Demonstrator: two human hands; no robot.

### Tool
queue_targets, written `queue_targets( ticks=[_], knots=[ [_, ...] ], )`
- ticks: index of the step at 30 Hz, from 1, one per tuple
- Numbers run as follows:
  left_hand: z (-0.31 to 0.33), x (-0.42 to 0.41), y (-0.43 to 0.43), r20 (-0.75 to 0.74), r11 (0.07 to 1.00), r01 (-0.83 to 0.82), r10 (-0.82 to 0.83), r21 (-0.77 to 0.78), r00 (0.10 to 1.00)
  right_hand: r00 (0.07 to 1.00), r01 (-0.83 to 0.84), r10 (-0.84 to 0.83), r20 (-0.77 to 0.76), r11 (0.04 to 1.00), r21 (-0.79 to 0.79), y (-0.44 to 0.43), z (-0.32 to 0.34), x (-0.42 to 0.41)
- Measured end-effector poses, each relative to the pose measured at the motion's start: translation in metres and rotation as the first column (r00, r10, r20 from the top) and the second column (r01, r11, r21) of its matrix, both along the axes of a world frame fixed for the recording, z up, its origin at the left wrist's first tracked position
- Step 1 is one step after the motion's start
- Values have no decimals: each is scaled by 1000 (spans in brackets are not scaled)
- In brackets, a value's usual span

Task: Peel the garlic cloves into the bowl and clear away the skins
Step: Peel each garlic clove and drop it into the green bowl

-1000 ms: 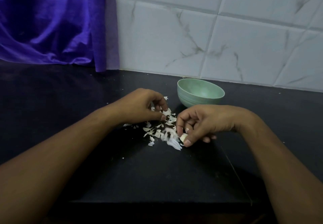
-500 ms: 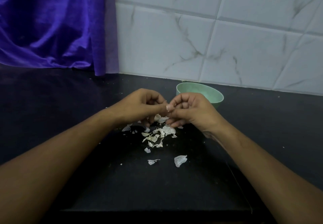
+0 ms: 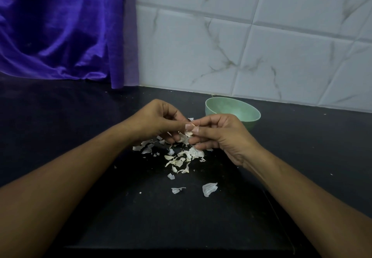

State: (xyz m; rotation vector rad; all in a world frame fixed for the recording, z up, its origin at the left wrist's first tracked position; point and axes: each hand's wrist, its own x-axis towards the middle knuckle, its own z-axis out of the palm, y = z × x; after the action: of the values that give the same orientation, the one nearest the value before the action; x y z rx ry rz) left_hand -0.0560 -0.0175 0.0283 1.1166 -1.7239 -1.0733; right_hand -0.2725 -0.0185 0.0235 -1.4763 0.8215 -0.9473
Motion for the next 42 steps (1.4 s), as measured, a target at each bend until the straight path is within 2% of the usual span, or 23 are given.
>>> queue_targets(
  ticks=[7, 14, 20, 28, 33, 38, 40, 42],
  knots=[
    [5, 7, -1, 131, 996, 60, -69, 70, 989, 997, -35, 36, -67, 999, 5, 0, 2, -1],
    [4, 5, 0, 281, 997, 57, -69, 53, 957, 996, 0, -2, -87, 1000, -23, -3, -1, -1],
    [4, 5, 2, 319, 998, 64, -52, -26, 946, 992, 7, -17, -129, 997, -81, -3, -4, 0],
    [7, -1, 8, 344, 983, 38, 26, -177, 939, 993, 58, -71, -95, 989, -133, -4, -4, 0],
    [6, -6, 7, 508, 948, 34, 139, -316, 850, 986, 96, -117, -115, 980, -175, -6, -7, 2],
    [7, -10, 10, 706, 884, 98, 293, -456, 645, 968, 162, -218, -128, 923, -348, -8, -9, 7],
    [7, -15, 15, 737, 865, 110, 344, -490, 581, 953, 190, -268, -138, 889, -417, -7, -10, 9],
    [3, -19, 17, 734, 845, 108, 383, -524, 561, 945, 206, -298, -139, 866, -455, -5, -11, 11]
  ],
)
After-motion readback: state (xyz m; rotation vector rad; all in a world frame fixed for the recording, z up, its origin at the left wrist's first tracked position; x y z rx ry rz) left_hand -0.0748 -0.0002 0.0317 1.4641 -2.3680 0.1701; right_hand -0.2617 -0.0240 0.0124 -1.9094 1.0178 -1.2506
